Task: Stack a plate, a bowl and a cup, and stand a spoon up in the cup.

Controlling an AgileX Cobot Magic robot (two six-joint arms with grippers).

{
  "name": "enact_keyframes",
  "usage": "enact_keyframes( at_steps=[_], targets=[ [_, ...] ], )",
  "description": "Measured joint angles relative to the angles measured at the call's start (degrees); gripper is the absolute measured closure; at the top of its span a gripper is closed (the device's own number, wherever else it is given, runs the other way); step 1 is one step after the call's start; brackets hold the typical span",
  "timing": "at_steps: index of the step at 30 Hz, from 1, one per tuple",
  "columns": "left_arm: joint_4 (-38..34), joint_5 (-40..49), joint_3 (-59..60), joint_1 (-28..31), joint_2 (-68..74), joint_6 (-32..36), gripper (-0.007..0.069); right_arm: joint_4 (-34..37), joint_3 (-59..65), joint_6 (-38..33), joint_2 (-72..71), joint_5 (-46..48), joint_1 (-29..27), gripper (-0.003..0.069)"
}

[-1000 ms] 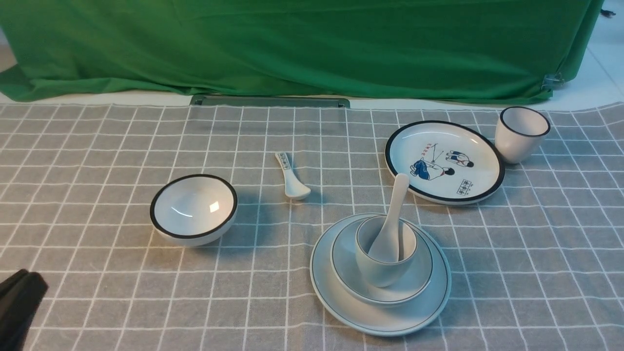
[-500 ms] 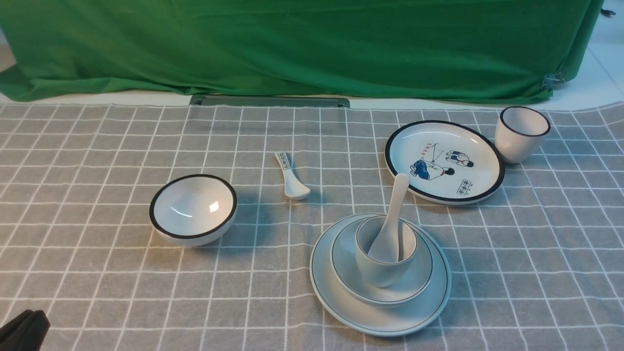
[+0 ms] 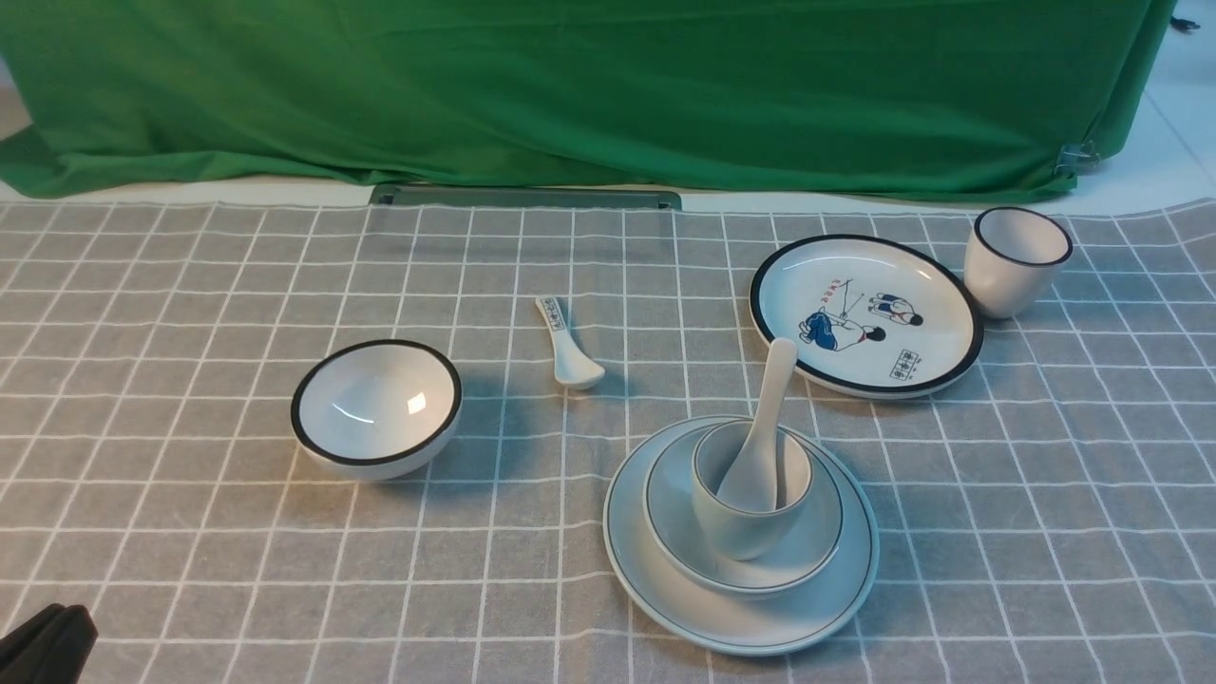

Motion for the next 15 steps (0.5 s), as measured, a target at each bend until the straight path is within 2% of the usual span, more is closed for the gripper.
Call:
enact_keyframes(
  at_steps=[3,7,11,15],
  targets=[
    [0.1,0.0,0.0,0.0,0.0,0.0,0.0607,0.0,0.0,-1.6,0.0,1.2,0.0,0.0415],
    [0.1,0.0,0.0,0.0,0.0,0.0,0.0607,0.0,0.1,-3.3,0.0,9.3,-0.8,0.0415],
    [0.1,0.0,0.0,0.0,0.0,0.0,0.0607,-0.1,3.6,-4.4,0.0,16.8,-5.5,0.0415],
    [0.1,0.0,0.0,0.0,0.0,0.0,0.0607,-0.2,14.2,-3.8,0.1,13.7,-10.1,0.0415]
  ],
)
